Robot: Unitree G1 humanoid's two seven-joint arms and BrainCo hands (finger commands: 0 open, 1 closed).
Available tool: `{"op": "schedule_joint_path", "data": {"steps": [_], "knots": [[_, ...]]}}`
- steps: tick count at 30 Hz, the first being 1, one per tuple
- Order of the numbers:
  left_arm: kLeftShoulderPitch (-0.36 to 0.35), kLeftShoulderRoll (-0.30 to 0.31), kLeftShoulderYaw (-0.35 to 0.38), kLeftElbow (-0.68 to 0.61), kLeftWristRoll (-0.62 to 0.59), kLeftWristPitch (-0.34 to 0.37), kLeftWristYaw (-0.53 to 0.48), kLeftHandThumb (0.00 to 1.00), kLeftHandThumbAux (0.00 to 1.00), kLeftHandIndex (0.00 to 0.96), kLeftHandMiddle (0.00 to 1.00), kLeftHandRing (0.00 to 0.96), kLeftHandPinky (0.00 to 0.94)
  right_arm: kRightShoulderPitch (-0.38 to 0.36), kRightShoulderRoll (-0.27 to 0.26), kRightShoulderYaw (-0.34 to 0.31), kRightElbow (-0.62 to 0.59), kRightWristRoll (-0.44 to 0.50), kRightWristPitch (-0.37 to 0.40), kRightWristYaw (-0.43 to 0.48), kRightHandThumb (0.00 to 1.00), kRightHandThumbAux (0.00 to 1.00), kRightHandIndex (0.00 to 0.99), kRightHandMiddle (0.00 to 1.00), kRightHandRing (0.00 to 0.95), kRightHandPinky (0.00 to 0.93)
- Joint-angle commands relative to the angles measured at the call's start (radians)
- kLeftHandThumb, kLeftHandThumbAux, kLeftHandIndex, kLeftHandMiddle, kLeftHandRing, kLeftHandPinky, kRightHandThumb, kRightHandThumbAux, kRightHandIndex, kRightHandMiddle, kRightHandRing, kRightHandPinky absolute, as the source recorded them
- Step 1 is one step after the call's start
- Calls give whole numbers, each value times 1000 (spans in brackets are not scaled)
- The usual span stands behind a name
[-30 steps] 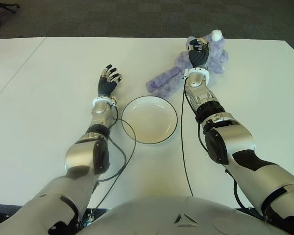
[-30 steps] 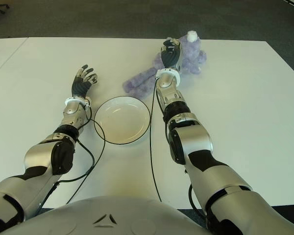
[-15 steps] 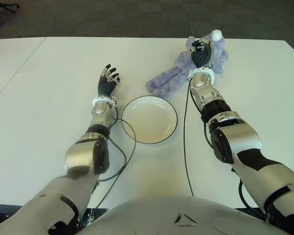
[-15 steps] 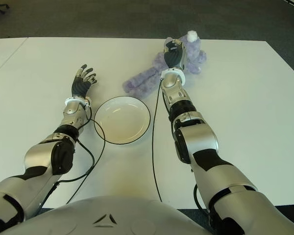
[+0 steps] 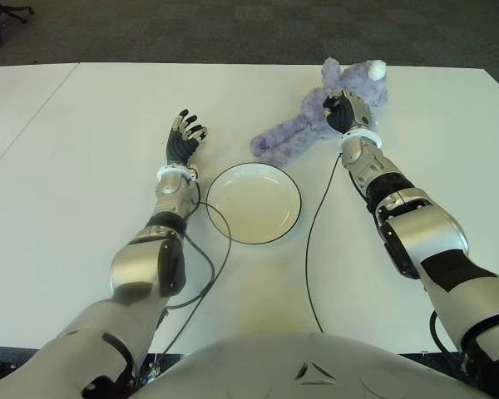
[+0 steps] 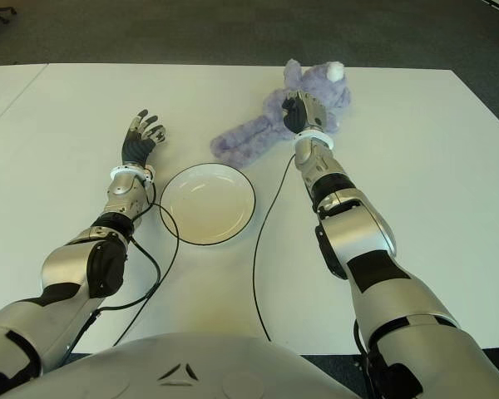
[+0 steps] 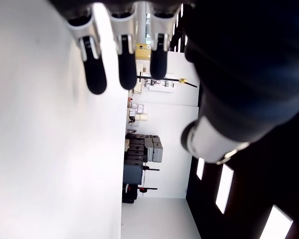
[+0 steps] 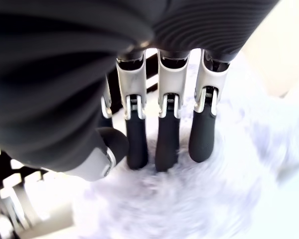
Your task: Put the doll into the plate.
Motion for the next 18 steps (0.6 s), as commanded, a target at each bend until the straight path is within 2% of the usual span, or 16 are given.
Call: {"op": "schedule_joint_path", "data": {"steps": [1,10,12,18], "knots": [[134,-45,-1,104,-3,129,-5,395,787,94,164,191,244,21,-82,164,73,-156,-268,76,711,732,399,785,808,820],[133,-52,6,104,-12,131,-6,394,800,93,167,207,276,11,-101,234,84,-197,-235,71,710,732,399,804,817,801],[132,-53,6,104,-12,132,-4,386,799,86,168,212,271,11,-101,240,87,-197,-226,76,710,731,399,776,790,759],[130,-57,2,103,-8,130,0,380,796,82,165,209,266,13,-99,244,97,-189,-214,94,710,731,399,740,768,751]]}}
